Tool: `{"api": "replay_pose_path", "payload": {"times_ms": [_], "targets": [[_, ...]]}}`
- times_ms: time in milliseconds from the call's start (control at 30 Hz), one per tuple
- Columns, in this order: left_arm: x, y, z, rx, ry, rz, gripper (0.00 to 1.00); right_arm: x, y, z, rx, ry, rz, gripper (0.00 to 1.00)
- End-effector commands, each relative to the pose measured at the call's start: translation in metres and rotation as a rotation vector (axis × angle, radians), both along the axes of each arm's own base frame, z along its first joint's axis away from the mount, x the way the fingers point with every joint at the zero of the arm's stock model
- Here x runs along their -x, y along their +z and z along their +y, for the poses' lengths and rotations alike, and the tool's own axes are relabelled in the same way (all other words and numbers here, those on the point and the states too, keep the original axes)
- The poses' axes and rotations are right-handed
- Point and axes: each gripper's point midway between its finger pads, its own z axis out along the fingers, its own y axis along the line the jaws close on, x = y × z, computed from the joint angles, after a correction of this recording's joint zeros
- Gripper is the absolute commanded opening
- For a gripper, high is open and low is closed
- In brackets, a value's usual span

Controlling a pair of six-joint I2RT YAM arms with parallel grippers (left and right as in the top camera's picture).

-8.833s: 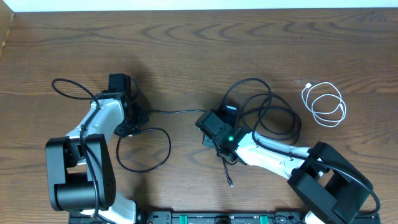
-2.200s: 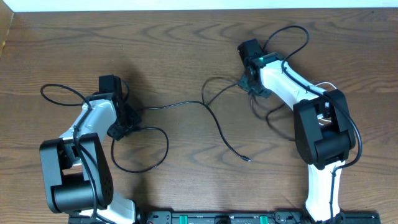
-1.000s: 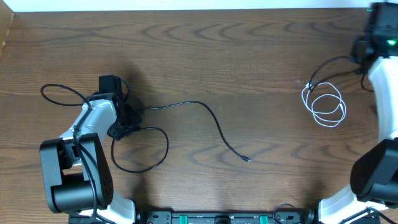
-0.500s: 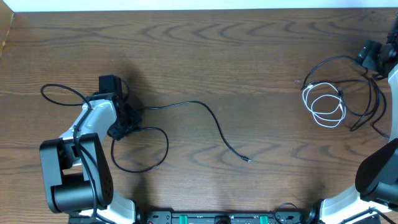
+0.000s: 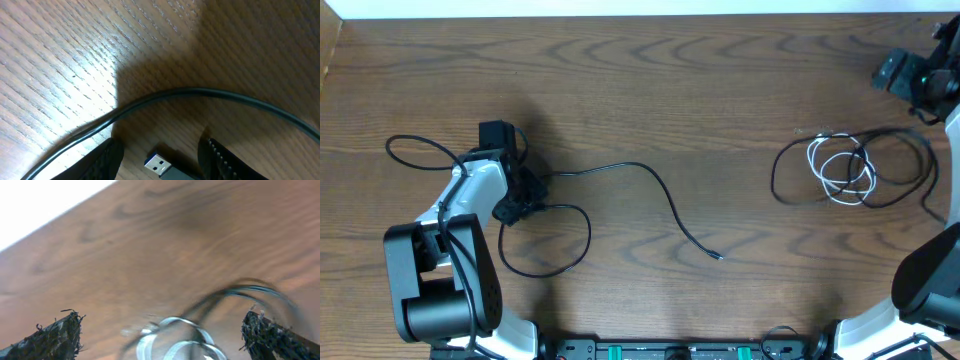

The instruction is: Untangle cables

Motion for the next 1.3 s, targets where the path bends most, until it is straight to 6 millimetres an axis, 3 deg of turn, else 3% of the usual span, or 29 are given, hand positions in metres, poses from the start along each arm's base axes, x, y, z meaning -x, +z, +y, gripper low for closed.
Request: {"api": "replay_pose_path", "payload": {"times_ms": [0,100,300,467,533,633,900,1267], "targets": [[0.003,-0.004,0.001,0.002,0.013,0.015,0.54,-0.014,0.013,0.05,-0.256,0.171,-0.1,0.97],[0.002,-0.004,0.001,0.001,0.013,0.012,0.54,-0.011,0.019,0.087,-0.327,0.332,-0.115,0.94],[0.002,-0.004,0.001,0.001,0.012,0.011,0.52,0.03,-0.012,0.141,-0.347,0.462,0.109,0.88],[0.002,-0.004,-0.002,0.015,0.01,0.009,0.22,0.073,-0.042,0.196,-0.333,0.585,0.318,0.82],[0.0,-0.004,-0.008,0.05,0.007,0.001,0.15,0.086,-0.054,0.218,-0.331,0.633,0.368,0.82],[-0.003,-0.003,-0.017,0.106,0.0,-0.012,0.14,0.104,-0.075,0.253,-0.329,0.713,0.421,0.84],[-0.004,-0.003,-0.018,0.11,-0.001,-0.016,0.14,0.163,-0.133,0.344,-0.327,0.862,0.518,0.84],[-0.004,-0.003,-0.018,0.109,-0.005,-0.018,0.14,0.228,-0.188,0.417,-0.318,0.774,0.547,0.81]]}}
